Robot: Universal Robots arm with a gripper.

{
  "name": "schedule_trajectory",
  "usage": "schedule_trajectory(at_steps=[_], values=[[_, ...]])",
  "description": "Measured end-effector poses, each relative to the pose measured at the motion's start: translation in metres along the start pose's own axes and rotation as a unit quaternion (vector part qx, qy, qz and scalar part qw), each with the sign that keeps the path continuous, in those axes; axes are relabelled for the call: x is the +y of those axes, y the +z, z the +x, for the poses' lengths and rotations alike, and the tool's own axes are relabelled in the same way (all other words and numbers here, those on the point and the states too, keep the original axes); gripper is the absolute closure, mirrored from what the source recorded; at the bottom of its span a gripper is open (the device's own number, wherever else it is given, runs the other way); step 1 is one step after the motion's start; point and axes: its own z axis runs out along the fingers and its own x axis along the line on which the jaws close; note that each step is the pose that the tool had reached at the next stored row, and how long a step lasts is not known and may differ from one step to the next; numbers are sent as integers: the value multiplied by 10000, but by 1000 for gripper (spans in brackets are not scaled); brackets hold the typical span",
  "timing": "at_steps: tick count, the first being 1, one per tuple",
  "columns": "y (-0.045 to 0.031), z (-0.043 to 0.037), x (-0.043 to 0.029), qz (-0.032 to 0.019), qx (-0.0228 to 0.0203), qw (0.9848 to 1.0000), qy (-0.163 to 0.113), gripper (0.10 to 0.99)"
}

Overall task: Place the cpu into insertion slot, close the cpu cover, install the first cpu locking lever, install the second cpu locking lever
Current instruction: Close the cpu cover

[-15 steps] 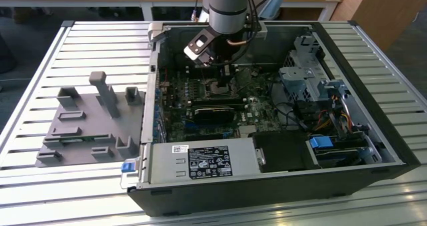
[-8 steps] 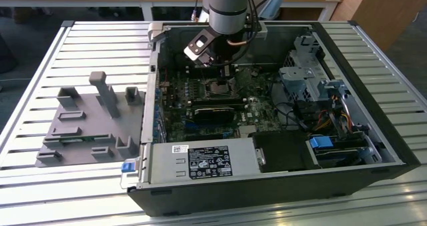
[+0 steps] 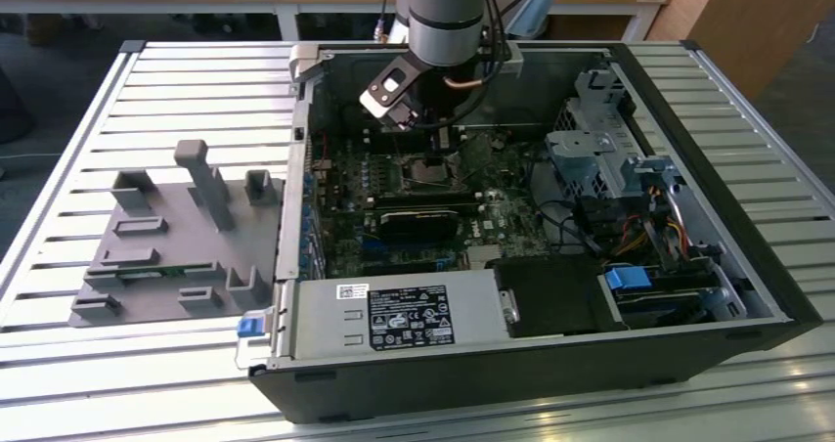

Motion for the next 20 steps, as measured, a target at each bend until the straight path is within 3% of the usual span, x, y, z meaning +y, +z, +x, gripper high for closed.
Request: schedule_trajectory(at_steps=[12,16,20], values=[[-93,1,2,0,0,10000,0,973],[-168,2,4,0,0,10000,0,973],[-292,4,8,0,0,10000,0,973]])
